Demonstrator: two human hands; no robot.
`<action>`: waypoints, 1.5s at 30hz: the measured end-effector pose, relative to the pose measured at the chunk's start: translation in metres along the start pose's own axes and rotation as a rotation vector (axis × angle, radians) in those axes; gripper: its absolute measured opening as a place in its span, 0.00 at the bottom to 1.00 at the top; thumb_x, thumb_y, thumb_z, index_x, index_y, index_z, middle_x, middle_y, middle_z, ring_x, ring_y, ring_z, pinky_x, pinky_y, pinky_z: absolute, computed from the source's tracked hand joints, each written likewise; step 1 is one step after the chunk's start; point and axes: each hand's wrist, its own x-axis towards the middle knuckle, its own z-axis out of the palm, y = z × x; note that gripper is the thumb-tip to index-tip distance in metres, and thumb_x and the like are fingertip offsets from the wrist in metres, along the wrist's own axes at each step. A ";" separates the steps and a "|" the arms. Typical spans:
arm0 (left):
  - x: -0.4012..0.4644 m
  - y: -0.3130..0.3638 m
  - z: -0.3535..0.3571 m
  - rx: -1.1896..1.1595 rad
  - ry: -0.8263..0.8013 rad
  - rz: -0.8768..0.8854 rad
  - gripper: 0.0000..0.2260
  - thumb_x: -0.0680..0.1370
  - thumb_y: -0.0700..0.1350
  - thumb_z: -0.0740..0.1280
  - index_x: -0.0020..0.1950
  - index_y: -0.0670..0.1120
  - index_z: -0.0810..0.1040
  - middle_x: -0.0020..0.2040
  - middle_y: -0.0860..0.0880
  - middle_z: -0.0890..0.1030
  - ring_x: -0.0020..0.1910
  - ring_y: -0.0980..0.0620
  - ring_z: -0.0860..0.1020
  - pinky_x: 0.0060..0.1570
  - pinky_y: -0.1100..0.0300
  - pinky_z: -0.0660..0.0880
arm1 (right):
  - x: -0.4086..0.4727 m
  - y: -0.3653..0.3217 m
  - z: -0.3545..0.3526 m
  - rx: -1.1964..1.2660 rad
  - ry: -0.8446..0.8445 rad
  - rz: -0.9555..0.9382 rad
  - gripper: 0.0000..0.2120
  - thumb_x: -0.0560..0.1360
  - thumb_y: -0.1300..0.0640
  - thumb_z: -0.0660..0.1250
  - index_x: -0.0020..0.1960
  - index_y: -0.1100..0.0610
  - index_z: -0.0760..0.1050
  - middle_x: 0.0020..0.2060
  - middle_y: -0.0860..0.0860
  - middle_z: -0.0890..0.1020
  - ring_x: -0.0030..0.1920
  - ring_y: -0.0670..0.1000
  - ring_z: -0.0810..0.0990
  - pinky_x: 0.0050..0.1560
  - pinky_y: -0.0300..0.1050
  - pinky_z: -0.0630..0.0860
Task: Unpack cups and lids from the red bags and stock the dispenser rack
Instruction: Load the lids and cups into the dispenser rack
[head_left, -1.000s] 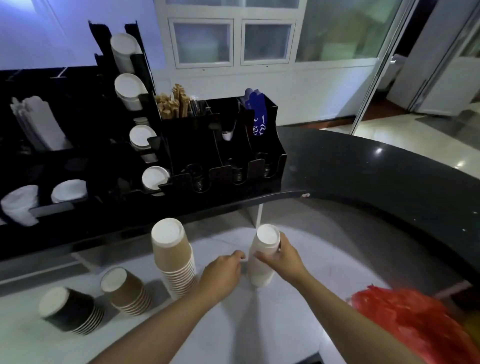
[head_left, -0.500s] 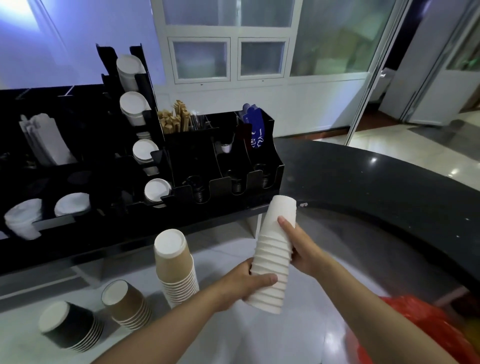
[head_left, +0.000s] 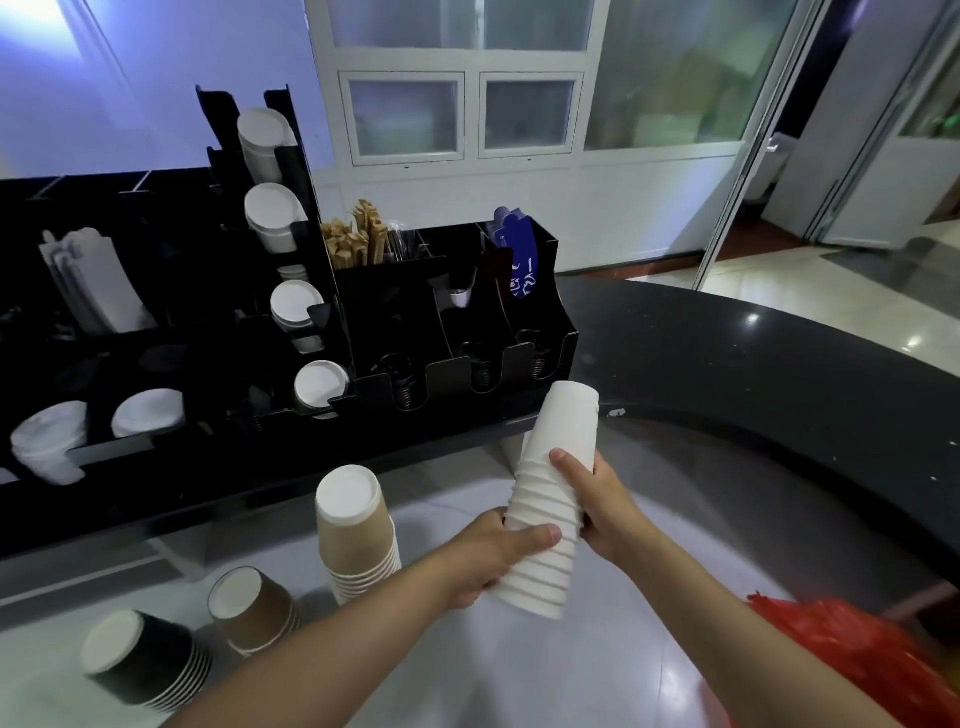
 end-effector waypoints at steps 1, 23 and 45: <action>0.002 0.001 -0.001 0.054 0.023 0.023 0.27 0.68 0.57 0.79 0.64 0.49 0.79 0.56 0.47 0.86 0.56 0.47 0.84 0.63 0.45 0.78 | 0.001 0.001 0.002 -0.013 0.026 -0.024 0.35 0.67 0.43 0.79 0.68 0.51 0.70 0.57 0.58 0.84 0.55 0.61 0.85 0.48 0.58 0.83; 0.097 -0.076 0.000 0.585 0.245 0.066 0.41 0.62 0.50 0.79 0.69 0.53 0.62 0.59 0.53 0.76 0.58 0.49 0.76 0.53 0.58 0.73 | -0.007 -0.014 -0.101 0.036 0.256 -0.045 0.31 0.68 0.45 0.77 0.68 0.46 0.70 0.56 0.52 0.84 0.52 0.53 0.84 0.45 0.48 0.79; -0.027 0.111 -0.031 0.992 0.598 0.674 0.11 0.79 0.50 0.63 0.58 0.50 0.80 0.52 0.49 0.84 0.51 0.51 0.81 0.52 0.52 0.79 | 0.047 -0.154 0.061 0.089 -0.166 -0.215 0.37 0.68 0.32 0.71 0.65 0.59 0.75 0.57 0.58 0.85 0.58 0.56 0.84 0.55 0.51 0.80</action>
